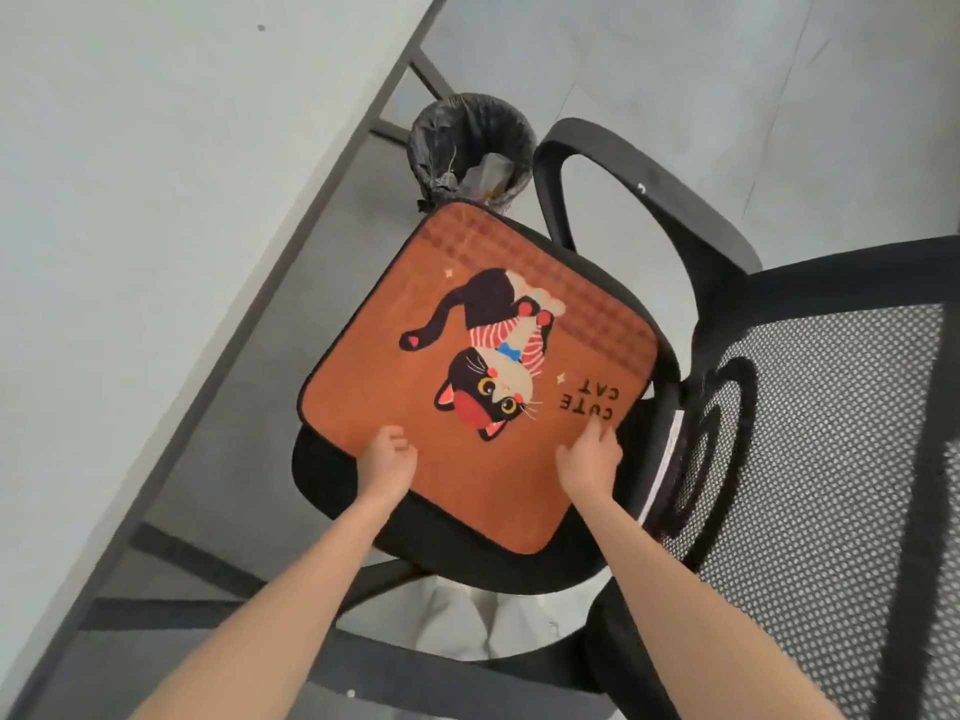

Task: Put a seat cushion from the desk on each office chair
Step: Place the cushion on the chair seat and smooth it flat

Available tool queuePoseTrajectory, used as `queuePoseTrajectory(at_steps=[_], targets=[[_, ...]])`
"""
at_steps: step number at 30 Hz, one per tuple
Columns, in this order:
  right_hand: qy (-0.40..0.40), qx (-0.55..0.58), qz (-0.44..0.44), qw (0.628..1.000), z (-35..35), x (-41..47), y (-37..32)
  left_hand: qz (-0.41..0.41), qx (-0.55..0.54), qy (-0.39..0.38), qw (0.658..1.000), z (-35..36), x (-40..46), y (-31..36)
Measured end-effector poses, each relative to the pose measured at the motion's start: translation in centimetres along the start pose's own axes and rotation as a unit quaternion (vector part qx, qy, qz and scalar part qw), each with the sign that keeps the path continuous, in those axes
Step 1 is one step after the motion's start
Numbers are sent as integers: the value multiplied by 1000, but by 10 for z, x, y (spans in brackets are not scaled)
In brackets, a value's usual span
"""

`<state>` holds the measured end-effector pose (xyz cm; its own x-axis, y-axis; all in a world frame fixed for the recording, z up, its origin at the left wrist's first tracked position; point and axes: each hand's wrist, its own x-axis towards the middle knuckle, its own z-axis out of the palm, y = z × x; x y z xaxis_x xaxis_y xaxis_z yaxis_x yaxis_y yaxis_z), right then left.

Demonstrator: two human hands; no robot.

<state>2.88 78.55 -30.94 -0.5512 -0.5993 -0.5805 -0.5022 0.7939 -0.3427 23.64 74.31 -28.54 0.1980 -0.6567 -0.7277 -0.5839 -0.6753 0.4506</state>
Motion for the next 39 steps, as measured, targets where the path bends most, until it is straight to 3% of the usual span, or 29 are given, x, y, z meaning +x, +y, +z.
queuePoseTrajectory(at_steps=[3, 6, 12, 18, 24, 28, 32, 34, 35, 39], targets=[[-2, 58, 143, 988, 16, -4, 12, 77, 83, 44, 993, -19, 43, 19], [8, 98, 198, 975, 22, 1, 16, 104, 137, 76, 982, -31, 76, 29], [37, 176, 247, 952, 20, 17, 17, 27, 150, 88, 984, -36, 113, 28], [78, 155, 191, 966, 10, 13, 8, 97, 173, 238, 951, -45, 90, 30], [220, 42, -10, 974, -43, 12, -37, 30, -39, 261, 964, -20, 19, 22], [283, -55, -178, 941, -83, 26, -68, -27, -126, 183, 975, 16, -41, -3], [232, -51, -253, 938, -91, 50, -85, -68, -146, -42, 986, 42, -52, -19], [170, 10, -194, 966, -81, 48, -82, -68, -91, -127, 985, 41, -52, -17], [139, 38, -153, 978, -71, 44, -75, -52, -67, -134, 987, 39, -49, -15], [69, 90, -1, 994, -13, 7, -25, 35, -24, -15, 999, 15, -17, -7]])
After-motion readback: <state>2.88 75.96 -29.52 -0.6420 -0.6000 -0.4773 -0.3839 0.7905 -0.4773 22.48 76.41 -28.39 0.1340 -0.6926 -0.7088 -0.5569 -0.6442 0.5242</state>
